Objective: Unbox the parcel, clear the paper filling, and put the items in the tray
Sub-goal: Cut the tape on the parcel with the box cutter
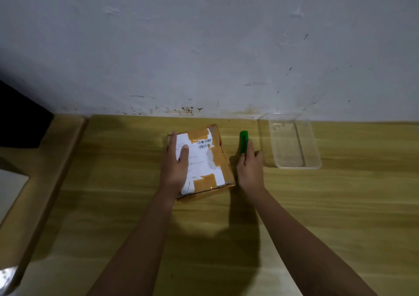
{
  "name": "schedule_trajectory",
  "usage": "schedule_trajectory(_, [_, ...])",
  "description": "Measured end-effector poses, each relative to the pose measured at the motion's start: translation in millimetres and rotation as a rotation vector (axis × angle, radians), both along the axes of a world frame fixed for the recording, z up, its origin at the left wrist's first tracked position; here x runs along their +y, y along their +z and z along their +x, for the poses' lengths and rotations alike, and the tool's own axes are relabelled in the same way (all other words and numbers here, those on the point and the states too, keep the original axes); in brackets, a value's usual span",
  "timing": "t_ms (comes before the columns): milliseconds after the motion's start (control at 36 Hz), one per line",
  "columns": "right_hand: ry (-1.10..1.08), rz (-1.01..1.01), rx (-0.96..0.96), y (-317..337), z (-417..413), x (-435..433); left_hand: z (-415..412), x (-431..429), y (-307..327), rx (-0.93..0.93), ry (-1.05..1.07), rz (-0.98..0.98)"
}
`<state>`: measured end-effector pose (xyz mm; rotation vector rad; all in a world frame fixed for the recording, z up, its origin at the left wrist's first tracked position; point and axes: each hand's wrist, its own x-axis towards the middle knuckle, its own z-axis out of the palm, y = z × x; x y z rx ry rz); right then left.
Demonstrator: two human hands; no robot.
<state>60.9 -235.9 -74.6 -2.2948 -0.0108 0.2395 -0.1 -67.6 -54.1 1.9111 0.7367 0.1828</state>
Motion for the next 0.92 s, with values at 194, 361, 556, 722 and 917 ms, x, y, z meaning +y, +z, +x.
schedule_trajectory(194, [-0.084,-0.153,0.012,-4,25,13,-4,3,-7,-0.079,-0.022,-0.052])
schedule_trajectory(361, [-0.096,-0.267,0.006,-4,37,18,-5,5,-12,-0.103,-0.023,-0.086])
schedule_trajectory(556, [-0.101,-0.307,-0.015,-5,40,18,-5,4,-9,-0.107,-0.013,-0.12])
schedule_trajectory(722, [-0.088,-0.302,-0.023,-4,46,16,-5,3,-5,-0.102,-0.007,-0.147])
schedule_trajectory(917, [-0.164,-0.189,-0.126,10,29,16,-6,0,1,-0.084,0.008,-0.092])
